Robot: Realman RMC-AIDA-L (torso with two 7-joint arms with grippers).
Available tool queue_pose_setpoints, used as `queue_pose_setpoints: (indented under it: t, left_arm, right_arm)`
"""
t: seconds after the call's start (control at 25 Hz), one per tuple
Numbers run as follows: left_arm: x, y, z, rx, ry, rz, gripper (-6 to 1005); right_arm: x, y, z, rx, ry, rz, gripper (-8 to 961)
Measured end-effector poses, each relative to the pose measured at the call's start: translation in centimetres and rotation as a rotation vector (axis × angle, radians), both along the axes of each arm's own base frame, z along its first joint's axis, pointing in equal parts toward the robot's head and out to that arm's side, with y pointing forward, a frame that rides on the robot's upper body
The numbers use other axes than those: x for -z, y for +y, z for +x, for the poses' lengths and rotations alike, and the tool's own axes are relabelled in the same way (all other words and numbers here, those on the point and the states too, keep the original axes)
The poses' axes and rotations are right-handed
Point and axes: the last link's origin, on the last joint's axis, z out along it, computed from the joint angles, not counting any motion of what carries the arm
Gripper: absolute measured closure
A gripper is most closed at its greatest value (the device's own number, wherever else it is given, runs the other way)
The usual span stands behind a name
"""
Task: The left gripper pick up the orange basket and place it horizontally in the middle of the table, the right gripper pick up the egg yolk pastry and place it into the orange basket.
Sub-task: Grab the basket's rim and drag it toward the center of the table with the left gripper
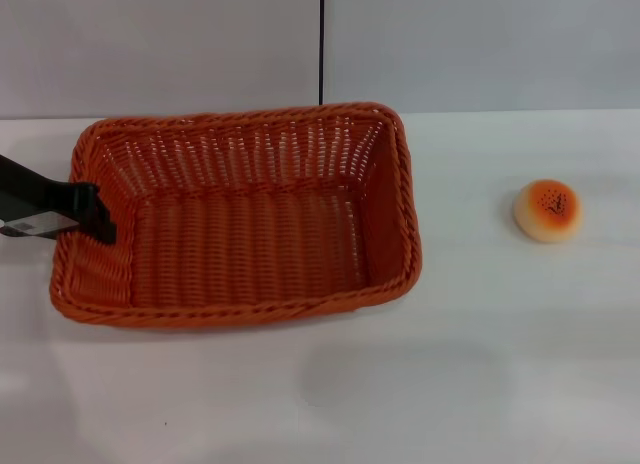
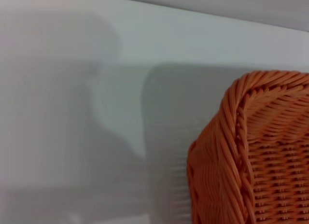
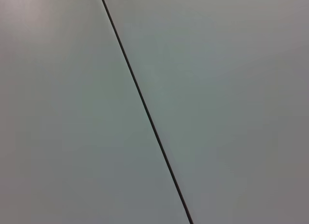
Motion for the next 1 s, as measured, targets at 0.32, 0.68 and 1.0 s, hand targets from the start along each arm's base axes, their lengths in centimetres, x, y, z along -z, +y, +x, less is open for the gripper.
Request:
queue_pose_setpoints:
  t: [0.32,0.68,1.0]
  left_arm:
    - [0.2,0.1,0.7,0.018,-0.016,-0.013,828]
    - [-0.6,0.1,0.1,-0.007,-0.043,0.02,781]
    - [-1.0,-0.1,-0.5,-0.024,-0.046,0.034,739]
  right_arm:
    - [0.2,-0.1,0.0,-0.002,0.014,-0.005,270]
    - [0.3,-0.2,0.1,0.005,0.019,-0.007,270]
    - [0.2,-0.2,0.0,-0.001,0.021,0.004,270]
